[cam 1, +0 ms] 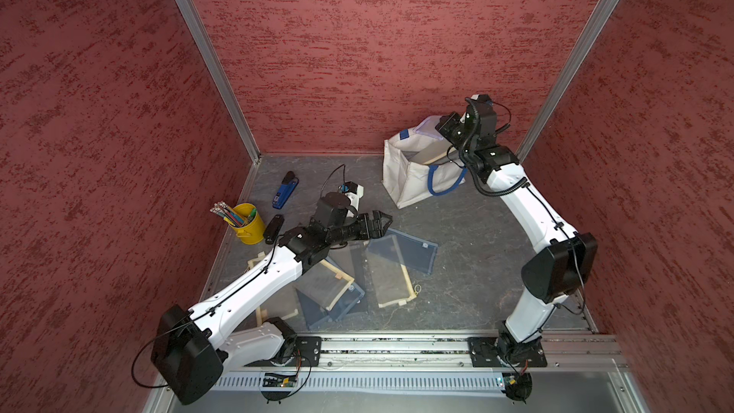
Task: Put the pencil pouch into the canvas bag
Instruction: Place the pencil pouch in the canvas bag.
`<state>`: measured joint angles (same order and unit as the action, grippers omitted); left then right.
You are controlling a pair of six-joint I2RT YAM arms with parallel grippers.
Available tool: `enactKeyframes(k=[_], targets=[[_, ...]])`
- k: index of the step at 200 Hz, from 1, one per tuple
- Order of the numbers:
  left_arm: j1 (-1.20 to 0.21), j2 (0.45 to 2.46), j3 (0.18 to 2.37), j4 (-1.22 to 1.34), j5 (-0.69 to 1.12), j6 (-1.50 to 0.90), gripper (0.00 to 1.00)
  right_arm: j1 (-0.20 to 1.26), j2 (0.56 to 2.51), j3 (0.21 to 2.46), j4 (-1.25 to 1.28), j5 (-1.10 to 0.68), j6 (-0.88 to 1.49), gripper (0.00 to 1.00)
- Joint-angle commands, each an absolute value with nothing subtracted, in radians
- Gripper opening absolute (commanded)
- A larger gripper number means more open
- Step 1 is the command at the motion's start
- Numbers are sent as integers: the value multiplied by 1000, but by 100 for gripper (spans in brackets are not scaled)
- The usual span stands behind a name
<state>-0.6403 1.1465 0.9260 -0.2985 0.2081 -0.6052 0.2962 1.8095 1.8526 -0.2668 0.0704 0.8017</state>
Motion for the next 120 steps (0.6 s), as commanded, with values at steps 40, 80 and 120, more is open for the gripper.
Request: enactKeyframes(k=[40, 80, 120], targets=[[-671, 1122, 911, -282, 165, -618, 99, 293, 1982, 1957, -296, 177, 881, 0], [-681, 1135, 916, -278, 149, -621, 99, 299, 2002, 1913, -280, 185, 967, 0], [-680, 1184, 905, -244, 152, -630, 99, 328, 2005, 1888, -288, 220, 1019, 0]])
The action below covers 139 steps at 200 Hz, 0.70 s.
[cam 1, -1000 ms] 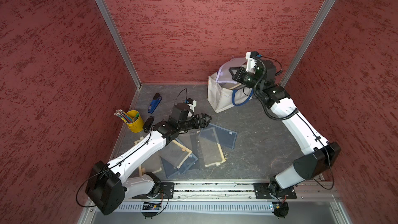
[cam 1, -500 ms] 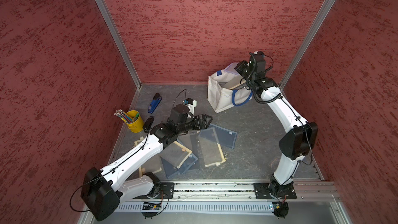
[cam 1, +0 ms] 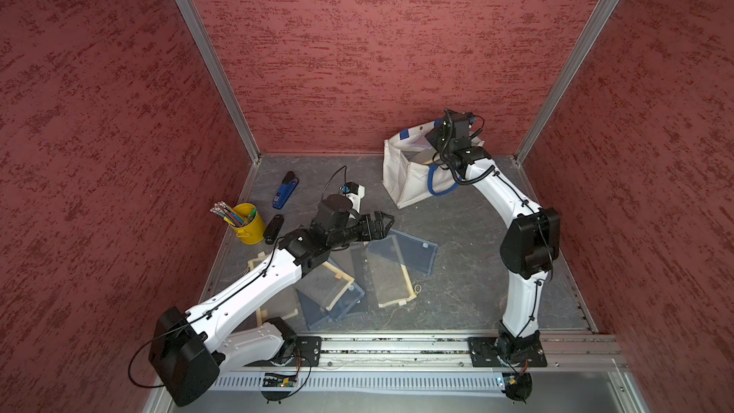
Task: Put the pencil pouch into the canvas bag
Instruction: Place the pencil pouch in the canvas bag.
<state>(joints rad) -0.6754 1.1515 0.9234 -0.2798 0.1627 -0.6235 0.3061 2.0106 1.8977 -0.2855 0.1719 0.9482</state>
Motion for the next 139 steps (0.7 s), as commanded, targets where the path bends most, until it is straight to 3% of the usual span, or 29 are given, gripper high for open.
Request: enactKeyframes(k=[1, 25, 64, 96, 139], targets=[[-680, 1186, 905, -245, 153, -630, 99, 328, 2005, 1889, -289, 221, 1019, 0], [-681, 1214, 901, -215, 155, -640, 99, 340, 2024, 1901, -308, 216, 1025, 0], [-680, 1221, 891, -186, 150, -657, 99, 344, 2033, 1925, -351, 224, 999, 30], [-680, 1212, 876, -178, 144, -666, 99, 345, 2001, 1908, -355, 222, 975, 50], [-678, 1206, 872, -199, 139, -671, 99, 345, 1898, 1839, -315, 182, 864, 63]])
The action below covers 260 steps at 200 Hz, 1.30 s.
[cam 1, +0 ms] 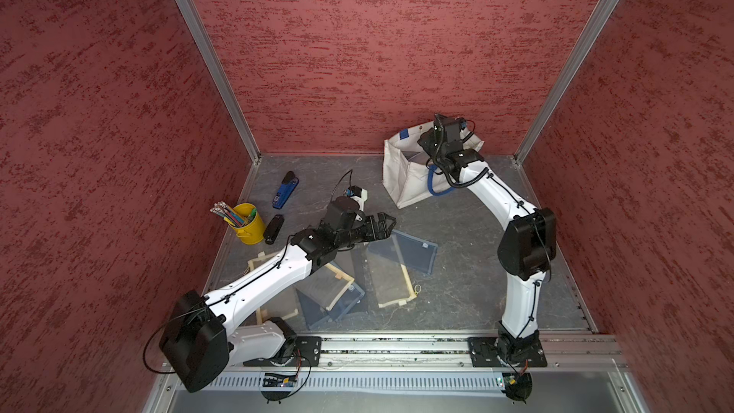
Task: Put the pencil pouch into the canvas bag
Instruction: Place the pencil pouch in the canvas bag, then pick up the pencil pouch.
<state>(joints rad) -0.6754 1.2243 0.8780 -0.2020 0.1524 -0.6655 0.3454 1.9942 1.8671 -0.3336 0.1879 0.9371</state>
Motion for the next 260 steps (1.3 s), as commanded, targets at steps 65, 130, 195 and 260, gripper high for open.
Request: enactKeyframes(k=[65, 130, 195, 260], targets=[[-690, 1260, 825, -172, 182, -781, 100, 379, 1607, 1642, -513, -25, 448, 72], [-723, 1384, 743, -110, 210, -948, 100, 401, 1251, 997, -483, -281, 427, 74], [-732, 1531, 702, 62, 240, -1080, 96, 402, 1502, 886, -219, -387, 439, 75], [-720, 1656, 680, 247, 256, -1148, 88, 402, 1693, 886, -144, -452, 387, 75]])
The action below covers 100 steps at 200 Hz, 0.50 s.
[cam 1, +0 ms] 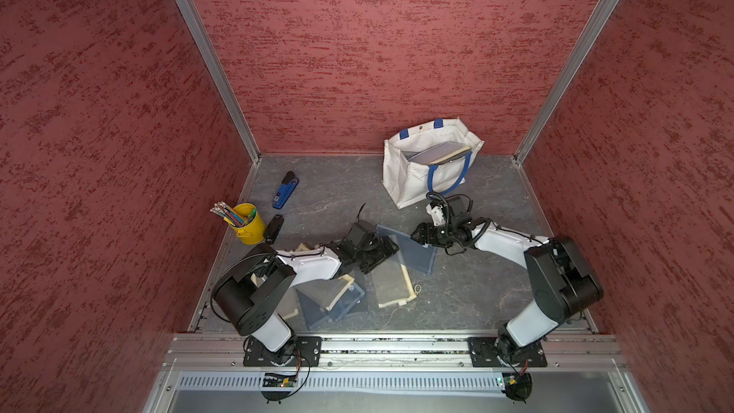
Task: Put the pencil pouch into the canvas bag
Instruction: Pick up the pencil pouch.
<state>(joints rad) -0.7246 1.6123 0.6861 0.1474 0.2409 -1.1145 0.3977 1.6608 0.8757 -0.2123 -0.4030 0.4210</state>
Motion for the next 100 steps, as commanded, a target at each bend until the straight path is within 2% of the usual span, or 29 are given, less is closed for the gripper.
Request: enactKeyframes(k=[1, 53, 81, 100], targets=[[-720, 1659, 680, 249, 256, -1148, 88, 402, 1694, 884, -142, -452, 388, 75], [-706, 1718, 686, 355, 253, -1148, 70, 420, 1687, 745, -31, -526, 466, 71], [-700, 1711, 686, 365, 248, -1129, 52, 458, 1630, 663, 19, -546, 529, 67], [-692, 1691, 679, 370, 241, -1111, 31, 486, 1565, 633, 26, -557, 551, 66]])
